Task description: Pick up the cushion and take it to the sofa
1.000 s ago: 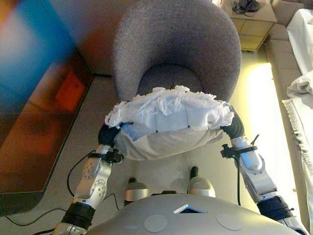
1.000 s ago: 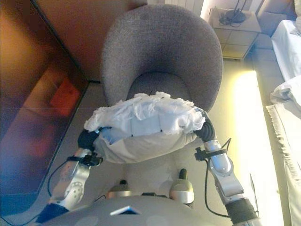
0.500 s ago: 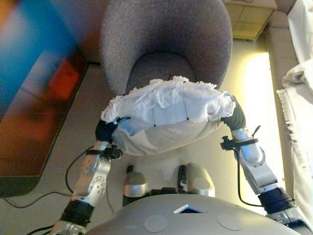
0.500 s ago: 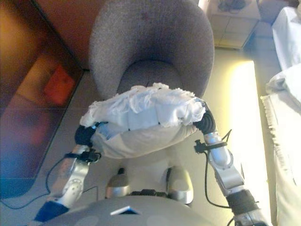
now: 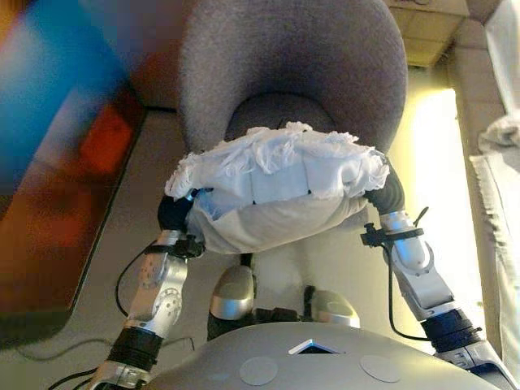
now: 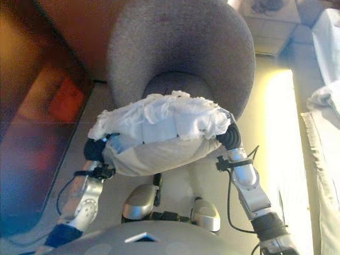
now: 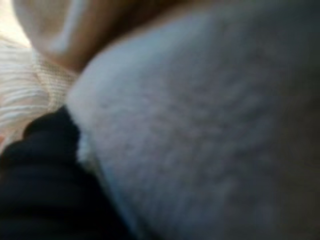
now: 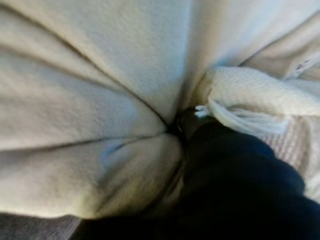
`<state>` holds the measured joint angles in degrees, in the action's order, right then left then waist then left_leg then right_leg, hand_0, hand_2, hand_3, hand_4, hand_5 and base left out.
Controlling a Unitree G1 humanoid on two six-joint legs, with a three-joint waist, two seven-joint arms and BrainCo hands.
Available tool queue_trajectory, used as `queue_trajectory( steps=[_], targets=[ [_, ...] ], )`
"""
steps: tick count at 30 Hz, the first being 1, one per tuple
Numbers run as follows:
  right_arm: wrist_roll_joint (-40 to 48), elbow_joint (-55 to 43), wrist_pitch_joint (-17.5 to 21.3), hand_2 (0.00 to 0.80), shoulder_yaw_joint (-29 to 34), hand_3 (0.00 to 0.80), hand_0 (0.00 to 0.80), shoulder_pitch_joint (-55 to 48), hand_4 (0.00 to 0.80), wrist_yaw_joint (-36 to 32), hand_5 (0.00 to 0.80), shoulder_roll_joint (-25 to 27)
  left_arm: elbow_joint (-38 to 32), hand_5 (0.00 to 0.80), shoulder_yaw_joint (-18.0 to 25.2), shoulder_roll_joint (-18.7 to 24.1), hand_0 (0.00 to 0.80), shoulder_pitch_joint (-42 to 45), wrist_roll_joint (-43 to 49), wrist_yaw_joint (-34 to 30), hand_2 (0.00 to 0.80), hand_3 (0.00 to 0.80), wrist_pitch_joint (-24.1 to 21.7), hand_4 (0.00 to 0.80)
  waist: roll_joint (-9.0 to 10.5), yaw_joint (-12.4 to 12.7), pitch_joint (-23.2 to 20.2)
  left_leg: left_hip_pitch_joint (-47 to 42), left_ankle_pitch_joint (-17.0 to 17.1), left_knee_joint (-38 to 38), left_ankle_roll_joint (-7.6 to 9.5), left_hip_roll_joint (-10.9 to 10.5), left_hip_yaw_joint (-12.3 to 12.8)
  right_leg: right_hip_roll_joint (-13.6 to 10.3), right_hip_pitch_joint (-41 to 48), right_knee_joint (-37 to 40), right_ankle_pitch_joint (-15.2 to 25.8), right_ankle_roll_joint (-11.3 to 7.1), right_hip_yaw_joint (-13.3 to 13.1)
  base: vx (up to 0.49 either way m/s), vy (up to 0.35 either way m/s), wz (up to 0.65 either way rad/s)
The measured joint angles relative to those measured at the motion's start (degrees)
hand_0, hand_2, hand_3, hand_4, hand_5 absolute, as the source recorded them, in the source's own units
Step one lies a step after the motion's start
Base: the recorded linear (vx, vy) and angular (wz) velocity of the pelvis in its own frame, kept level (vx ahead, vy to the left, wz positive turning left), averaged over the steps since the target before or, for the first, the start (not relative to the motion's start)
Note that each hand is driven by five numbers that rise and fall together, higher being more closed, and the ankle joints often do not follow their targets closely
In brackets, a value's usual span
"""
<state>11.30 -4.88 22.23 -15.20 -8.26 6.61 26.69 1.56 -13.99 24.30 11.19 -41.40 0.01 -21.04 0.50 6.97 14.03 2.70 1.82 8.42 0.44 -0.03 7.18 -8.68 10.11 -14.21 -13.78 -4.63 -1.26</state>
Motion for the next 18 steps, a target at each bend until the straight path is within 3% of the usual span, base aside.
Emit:
queue_trajectory(
  steps=[3, 6, 10, 12, 13, 15, 18],
  targets=[
    [0.94, -0.51, 0.04, 0.8, 0.29, 0.8, 0.8, 0.71, 0.8, 0.25, 0.8, -0.18, 0.0, 0.8, 0.76, -0.68, 0.8, -1.94, 0.1, -0.22, 0.8, 0.8, -0.1, 0.8, 0.34, 0.01, 0.18, -0.09, -1.97, 1.84, 0.72, -1.81, -1.65, -1.7, 2.55, 1.59, 0.27, -2.69, 1.01, 0.426, 0.14, -0.05],
    [1.12, -0.91, 0.16, 0.8, 0.78, 0.8, 0.8, 1.3, 0.8, 1.48, 0.8, -1.54, 0.06, 0.8, 1.05, -1.39, 0.8, -2.6, 0.49, -0.98, 0.8, 0.8, -0.21, 0.8, 0.62, 0.1, -0.06, -0.34, -3.39, 1.92, 0.92, -1.93, -1.07, -2.08, -0.13, -5.73, -1.19, -5.17, 1.26, 0.415, 0.189, 0.2],
    [0.3, -1.01, 0.17, 0.8, 0.74, 0.8, 0.8, 1.78, 0.8, 2.63, 0.8, -2.83, 0.11, 0.8, 1.82, -0.95, 0.8, -2.57, 1.94, -1.15, 0.8, 0.8, -0.01, 0.8, -0.01, -0.08, -0.91, -0.95, -3.47, 0.8, 1.6, -1.79, -1.66, -1.85, -7.7, -19.6, 1.05, -3.42, 1.38, 0.38, 0.138, 0.01],
    [-0.33, -1.08, 0.06, 0.8, -0.47, 0.8, 0.8, 0.95, 0.8, 2.99, 0.8, -3.59, -0.03, 0.8, 2.36, 0.1, 0.8, -1.83, 1.85, -0.94, 0.8, 0.8, 0.37, 0.8, -0.05, -1.92, -2.62, -2.33, -2.36, -2.46, 2.64, -2.01, -4.02, -1.09, -11.47, -24.22, 2.98, -3.79, 1.4, 0.326, 0.016, 0.13],
    [-0.58, -1.13, 0.06, 0.8, -1.0, 0.8, 0.8, 0.95, 0.8, 3.2, 0.8, -3.59, -0.04, 0.8, 2.91, 0.82, 0.8, -1.84, 1.84, -0.96, 0.8, 0.8, 0.43, 0.8, 0.08, -1.99, -2.9, -3.1, -1.74, -3.89, 3.38, -1.95, -4.79, -0.54, -12.68, -24.18, 1.85, -3.49, 1.45, 0.332, -0.057, 0.02],
    [-0.62, -1.14, 0.11, 0.8, -1.52, 0.8, 0.8, 0.78, 0.8, 3.15, 0.8, -3.67, -0.03, 0.8, 3.0, 1.32, 0.8, -1.86, 1.83, -1.04, 0.8, 0.8, 0.47, 0.8, 0.19, -3.3, -3.3, -3.47, -1.03, -5.14, 3.37, -2.01, -7.48, -0.65, -14.76, -18.17, 0.65, -3.18, 4.77, 0.342, -0.134, 0.08],
    [-0.57, -1.08, 0.4, 0.8, -1.24, 0.8, 0.8, 0.26, 0.8, 3.14, 0.8, -3.47, 0.01, 0.8, 2.71, 1.02, 0.8, -1.52, 1.85, -1.13, 0.8, 0.8, 0.45, 0.8, 0.2, -6.31, -3.34, -4.19, -0.69, -6.3, 2.85, -1.71, -9.8, -0.9, -16.0, -3.36, 3.86, -3.72, 6.38, 0.334, -0.182, 0.34]
  ],
)
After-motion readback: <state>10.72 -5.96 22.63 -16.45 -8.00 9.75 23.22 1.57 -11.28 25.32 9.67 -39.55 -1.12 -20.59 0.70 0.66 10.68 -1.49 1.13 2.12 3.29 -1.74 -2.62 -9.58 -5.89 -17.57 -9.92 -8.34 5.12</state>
